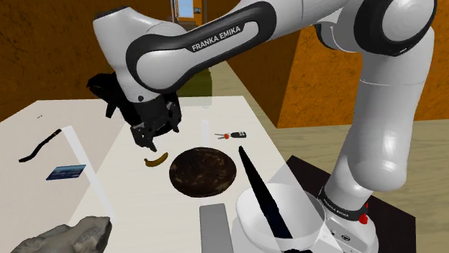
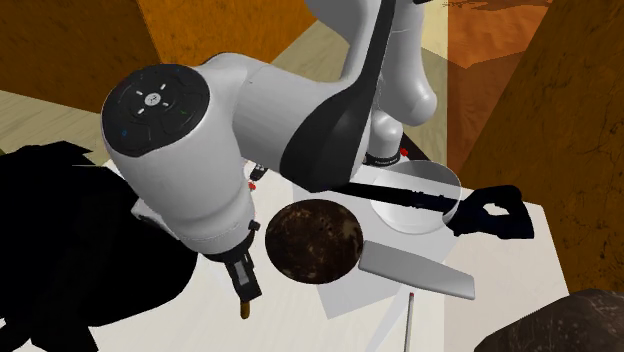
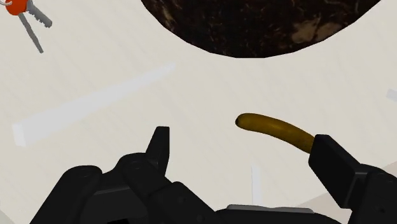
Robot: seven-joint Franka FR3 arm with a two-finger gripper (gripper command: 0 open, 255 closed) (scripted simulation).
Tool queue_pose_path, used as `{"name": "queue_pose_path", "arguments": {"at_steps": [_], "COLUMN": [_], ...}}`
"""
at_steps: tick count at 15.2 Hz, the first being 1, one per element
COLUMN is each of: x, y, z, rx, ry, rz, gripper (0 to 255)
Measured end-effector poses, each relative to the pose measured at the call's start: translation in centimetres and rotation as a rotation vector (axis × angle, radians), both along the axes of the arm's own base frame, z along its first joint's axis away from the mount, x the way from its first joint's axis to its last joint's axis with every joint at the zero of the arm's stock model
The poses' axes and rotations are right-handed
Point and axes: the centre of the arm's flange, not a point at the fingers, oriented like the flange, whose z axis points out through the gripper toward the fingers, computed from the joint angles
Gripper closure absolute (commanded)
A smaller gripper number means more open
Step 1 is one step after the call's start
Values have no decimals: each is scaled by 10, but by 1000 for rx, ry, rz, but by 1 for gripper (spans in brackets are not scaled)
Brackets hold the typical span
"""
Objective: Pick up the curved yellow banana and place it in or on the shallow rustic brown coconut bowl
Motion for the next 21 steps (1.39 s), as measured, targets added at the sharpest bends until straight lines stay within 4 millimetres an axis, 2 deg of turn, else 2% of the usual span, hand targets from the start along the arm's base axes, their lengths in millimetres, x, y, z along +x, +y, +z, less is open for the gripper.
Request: {"name": "queue_pose_path", "arguments": {"at_steps": [2,4,11,17,18,21], "x": [6,12,13,13,13,13], "y": [25,40,38,36,36,36], "z": [-17,-31,-63,-69,-69,-69], "rx": [-20,-34,-40,-39,-39,-39], "ry": [11,19,20,20,20,20], "rz": [12,20,22,22,22,22], "gripper": [0,0,0,0,255,255]}}
